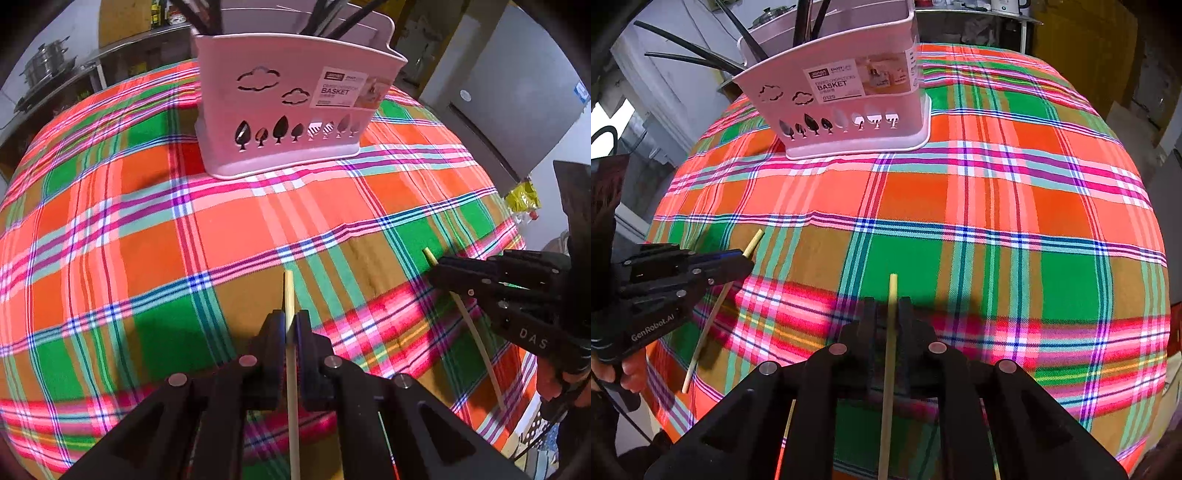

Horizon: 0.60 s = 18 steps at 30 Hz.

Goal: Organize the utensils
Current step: 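Lift the wooden chopsticks in both tools toward the pink basket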

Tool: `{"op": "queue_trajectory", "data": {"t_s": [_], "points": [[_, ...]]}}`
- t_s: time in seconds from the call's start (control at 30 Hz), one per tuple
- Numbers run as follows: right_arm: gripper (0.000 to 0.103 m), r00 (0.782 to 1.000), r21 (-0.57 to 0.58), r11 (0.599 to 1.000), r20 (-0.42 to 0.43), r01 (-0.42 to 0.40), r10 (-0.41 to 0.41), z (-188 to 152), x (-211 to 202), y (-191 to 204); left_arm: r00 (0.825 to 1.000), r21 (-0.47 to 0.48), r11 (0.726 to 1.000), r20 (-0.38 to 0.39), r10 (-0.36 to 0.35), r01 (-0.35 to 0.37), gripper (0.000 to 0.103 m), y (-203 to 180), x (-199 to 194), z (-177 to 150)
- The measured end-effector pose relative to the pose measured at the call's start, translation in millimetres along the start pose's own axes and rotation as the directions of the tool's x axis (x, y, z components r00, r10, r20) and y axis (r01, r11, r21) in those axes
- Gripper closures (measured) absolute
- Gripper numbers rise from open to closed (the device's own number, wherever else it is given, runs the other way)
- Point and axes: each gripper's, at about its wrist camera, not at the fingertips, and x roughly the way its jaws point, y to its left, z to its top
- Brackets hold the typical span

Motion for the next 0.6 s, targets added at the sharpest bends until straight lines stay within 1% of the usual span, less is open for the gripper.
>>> {"op": "queue_trajectory", "data": {"t_s": [0.13, 0.2, 0.3, 0.47, 0.6], "points": [[0.092, 1.0, -0.009, 1.0, -0.018, 0.001, -0.001, 2.3, 1.5, 1.3, 1.0, 0.005, 1.0, -0.028, -0.002, 0.003, 0.097, 1.3, 2.7, 9.5], [0.097, 1.0, -0.014, 1.0, -0.024, 0.011, -0.011, 3.6, 2.2, 1.2, 0.999, 0.021, 1.0, -0.043, 0.002, -0.001, 0.097, 0.2, 4.6, 14.2], [0.097, 0.999, -0.003, 1.0, -0.032, 0.003, -0.003, 5.0, 4.3, 0.6, 0.998, 0.036, 0.999, -0.069, 0.009, -0.006, 0.097, -2.3, 7.6, 20.9], [0.098, 1.0, -0.006, 1.0, -0.029, 0.0, 0.0, 5.2, 4.7, 1.9, 0.998, 0.071, 0.997, -0.049, 0.045, -0.041, 0.097, -10.2, 8.7, 19.9], [0.098, 1.0, -0.005, 1.0, -0.008, -0.015, 0.015, 5.4, -1.8, 4.3, 0.999, 0.056, 0.998, -0.022, 0.035, -0.034, 0.098, -10.8, 1.9, 18.9]]}}
